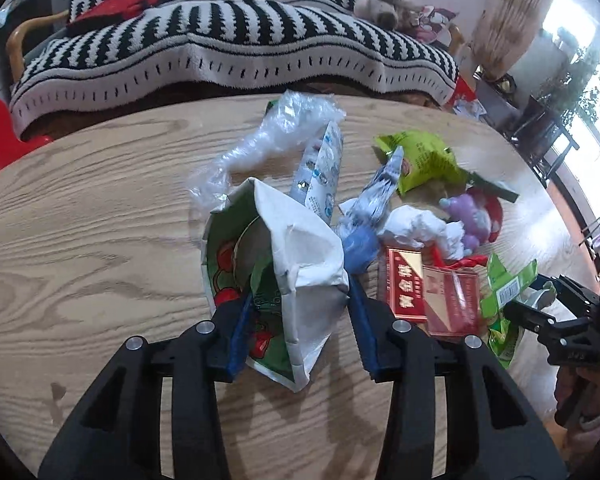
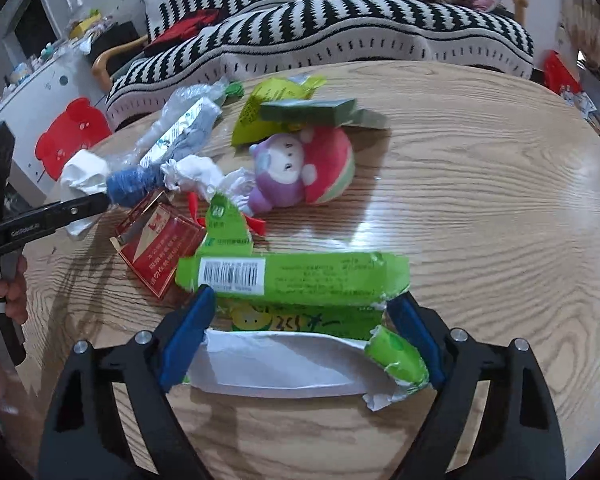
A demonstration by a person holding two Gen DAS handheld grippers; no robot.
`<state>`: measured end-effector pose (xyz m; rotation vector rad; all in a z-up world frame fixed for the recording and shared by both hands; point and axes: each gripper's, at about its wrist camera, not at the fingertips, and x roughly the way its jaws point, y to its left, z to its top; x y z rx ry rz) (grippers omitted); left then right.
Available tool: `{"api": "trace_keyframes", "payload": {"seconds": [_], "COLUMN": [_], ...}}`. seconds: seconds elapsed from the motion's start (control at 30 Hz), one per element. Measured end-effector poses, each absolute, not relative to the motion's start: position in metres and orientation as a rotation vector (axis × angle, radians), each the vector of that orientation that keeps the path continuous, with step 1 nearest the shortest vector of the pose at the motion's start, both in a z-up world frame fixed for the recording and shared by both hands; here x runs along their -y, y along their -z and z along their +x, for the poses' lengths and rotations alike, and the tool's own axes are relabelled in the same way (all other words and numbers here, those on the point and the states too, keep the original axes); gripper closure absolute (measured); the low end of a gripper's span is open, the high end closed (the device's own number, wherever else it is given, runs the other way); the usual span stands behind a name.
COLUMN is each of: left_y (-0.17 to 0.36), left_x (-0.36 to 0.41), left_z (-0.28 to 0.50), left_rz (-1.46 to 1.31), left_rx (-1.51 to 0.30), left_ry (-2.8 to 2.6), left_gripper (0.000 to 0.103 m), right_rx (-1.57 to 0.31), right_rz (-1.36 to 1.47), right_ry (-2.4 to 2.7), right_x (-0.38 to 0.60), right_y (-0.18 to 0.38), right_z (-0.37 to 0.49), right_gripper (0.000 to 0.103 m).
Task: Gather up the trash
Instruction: 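Grasp the white paper bag with the left gripper while the right gripper grasps the green snack wrapper, then carry both wrappers over the black bin and open both grippers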
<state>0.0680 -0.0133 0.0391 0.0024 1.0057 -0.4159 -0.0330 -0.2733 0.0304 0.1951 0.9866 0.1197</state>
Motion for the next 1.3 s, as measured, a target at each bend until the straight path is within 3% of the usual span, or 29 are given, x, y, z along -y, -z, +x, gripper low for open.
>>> {"api": "trace_keyframes", "payload": {"seconds": [0.5,0.8,1.07,1.3], "left_y": [-0.096,-0.115,-0.14,-0.088], "left_x": [0.028,0.062,0.14,0.247], "left_z": [-0.014,-0.075,-0.144,-0.229], "left_rz": [0.057,0.085,0.144,0.261], "left_rx": [-0.964,-0.937,-0.898,-1.036], "left_ry": [0.407,0.47,0.651,0.92], "left_gripper": [0.06,0.06,0.06,0.06], "right_rx": [-0.866,-0.858,-0.737,-0.767], "right_rz": [0.232,0.278,0.282,0.383], "right_ry": [-0.041,0.032,0.123,0.231], "right_x": [0.318,0.355,0.406,0.458], "right_y": [-0.089,-0.091,-0.136,-0.106], "right_z": [-0.111,-0.183,-0.267,-0.357], "right_gripper": [0.018,0.018,0.018,0.018]}}
